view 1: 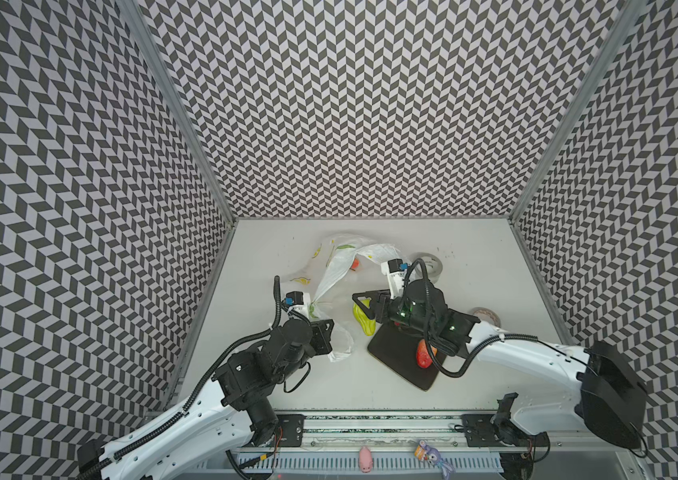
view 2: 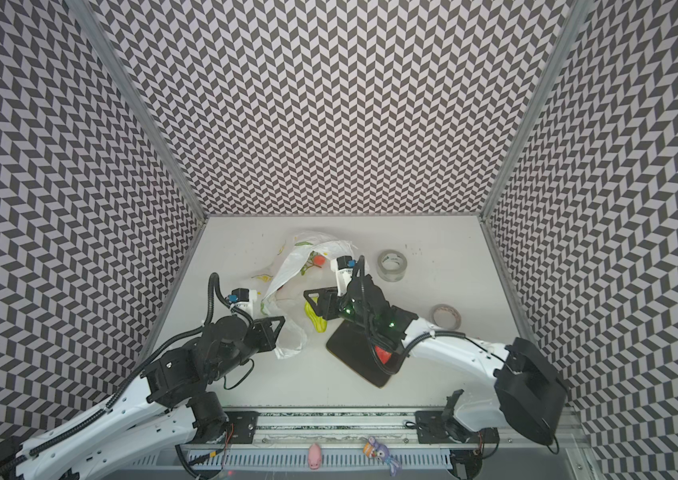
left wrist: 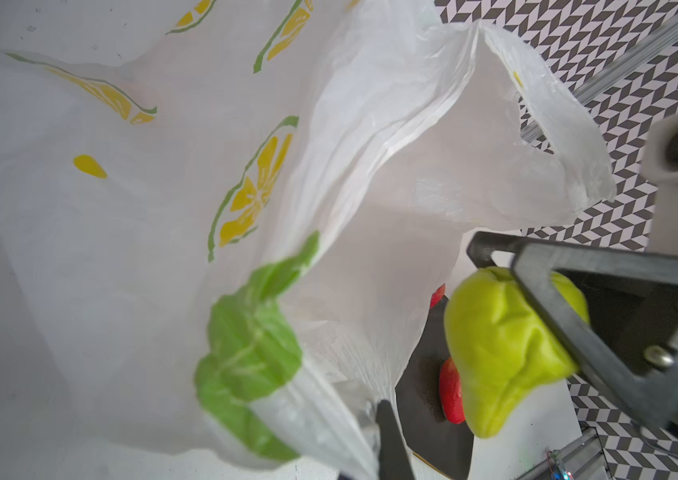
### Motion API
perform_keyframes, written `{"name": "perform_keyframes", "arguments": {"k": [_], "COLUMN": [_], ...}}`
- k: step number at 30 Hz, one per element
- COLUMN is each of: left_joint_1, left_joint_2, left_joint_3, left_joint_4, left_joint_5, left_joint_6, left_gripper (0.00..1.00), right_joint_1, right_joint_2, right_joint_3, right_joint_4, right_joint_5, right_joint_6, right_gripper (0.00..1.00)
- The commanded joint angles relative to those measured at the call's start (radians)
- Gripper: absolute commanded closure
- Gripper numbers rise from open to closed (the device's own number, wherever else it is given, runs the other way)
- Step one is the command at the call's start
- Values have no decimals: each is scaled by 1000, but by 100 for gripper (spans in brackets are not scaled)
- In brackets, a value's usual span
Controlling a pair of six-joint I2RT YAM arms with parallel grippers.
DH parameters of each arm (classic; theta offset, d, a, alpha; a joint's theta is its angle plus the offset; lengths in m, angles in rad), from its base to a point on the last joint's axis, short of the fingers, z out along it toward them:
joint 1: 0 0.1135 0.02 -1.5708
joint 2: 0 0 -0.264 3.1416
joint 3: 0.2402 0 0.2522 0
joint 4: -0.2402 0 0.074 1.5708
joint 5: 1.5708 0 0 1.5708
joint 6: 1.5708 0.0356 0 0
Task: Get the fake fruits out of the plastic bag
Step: 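Lift the green pear out of the bag with the right gripper, then lower the green pear onto the black tray and open the right gripper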
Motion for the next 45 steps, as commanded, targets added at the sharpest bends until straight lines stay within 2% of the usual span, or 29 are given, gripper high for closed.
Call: {"name": "perform_keyframes", "arguments": {"k": [1, 7, 13, 18, 25, 33, 38, 45], "left_joint_1": [-3, -3, -3, -3, -3, -3, -3, -3], "left_joint_2": [-1, -16, -16, -29, -40, -37, -37, -32], "left_joint_3": [5, 1, 3, 4, 7, 9, 17, 21], "left_joint_4": [14, 12, 15, 1, -14, -17, -25, -25], "left_joint_5": [-32, -40, -47, -51, -54, -53, -54, -54], "left_joint_6": [-7, -11, -14, -20, -22, -25, -23, -19], "left_gripper": [100, 100, 100, 100, 100, 100, 100, 100], "right_joint_1": [13, 14, 18, 43, 126, 147, 147, 149], "right_joint_2": [-95, -285, -368, -300, -156, -60, -20, -40], "right_joint_3": [-32, -87, -209, -274, -264, -271, -282, -271], "right_joint_4": [-91, -307, -404, -393, -394, -323, -283, -297], "right_joint_5": [-14, -8, 67, 172, 354, 432, 420, 424], "right_joint_6": [-55, -146, -181, -162, -128, -91, -73, -69], "right_gripper": [58, 57, 57, 57, 56, 55, 47, 26]}}
